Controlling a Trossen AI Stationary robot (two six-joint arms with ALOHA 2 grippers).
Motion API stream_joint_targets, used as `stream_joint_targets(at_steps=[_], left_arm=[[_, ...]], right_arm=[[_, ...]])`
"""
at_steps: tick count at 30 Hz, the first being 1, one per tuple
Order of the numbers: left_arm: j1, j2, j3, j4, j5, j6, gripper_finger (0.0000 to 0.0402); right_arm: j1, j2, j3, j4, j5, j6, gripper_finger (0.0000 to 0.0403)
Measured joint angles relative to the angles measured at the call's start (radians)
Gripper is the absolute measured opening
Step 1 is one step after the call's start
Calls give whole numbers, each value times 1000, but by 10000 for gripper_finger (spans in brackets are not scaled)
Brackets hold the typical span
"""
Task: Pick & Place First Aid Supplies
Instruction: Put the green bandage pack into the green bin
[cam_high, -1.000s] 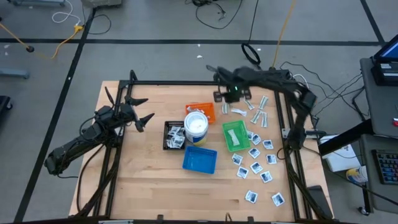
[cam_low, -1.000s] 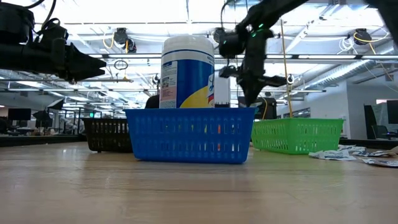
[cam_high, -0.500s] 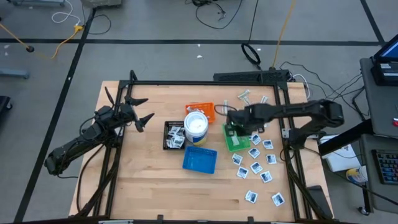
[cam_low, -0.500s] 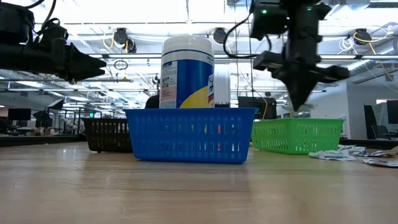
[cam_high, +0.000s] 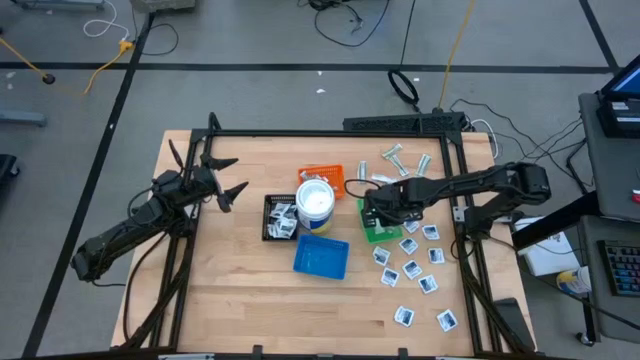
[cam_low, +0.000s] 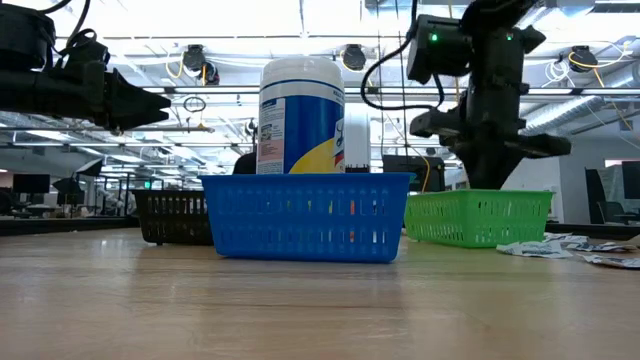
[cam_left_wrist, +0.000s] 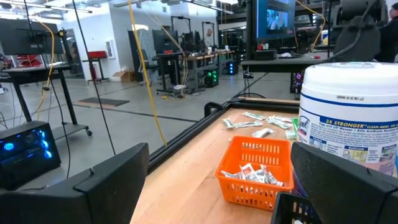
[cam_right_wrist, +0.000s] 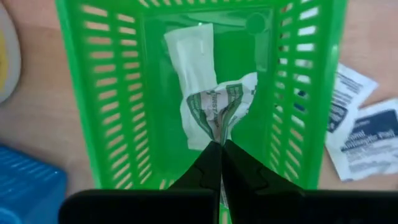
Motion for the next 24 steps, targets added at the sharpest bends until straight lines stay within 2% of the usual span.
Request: stream_joint_targets(at_steps=[7, 10, 13, 19, 24], left_arm=[[0, 0, 0, 0, 0, 0, 397], [0, 0, 0, 0, 0, -1, 397], [0, 0, 0, 0, 0, 0, 397], [0, 0, 0, 0, 0, 0, 397], [0, 0, 0, 0, 0, 0, 397]], right_arm=[[-3, 21, -7, 71, -1, -10, 2], [-3, 22, -7, 76, -7, -21, 18], [-15, 22, -6, 67, -31, -22, 55], [-21, 22, -6, 71, 1, -17, 156], [-21, 22, 16, 67, 21, -64, 203]])
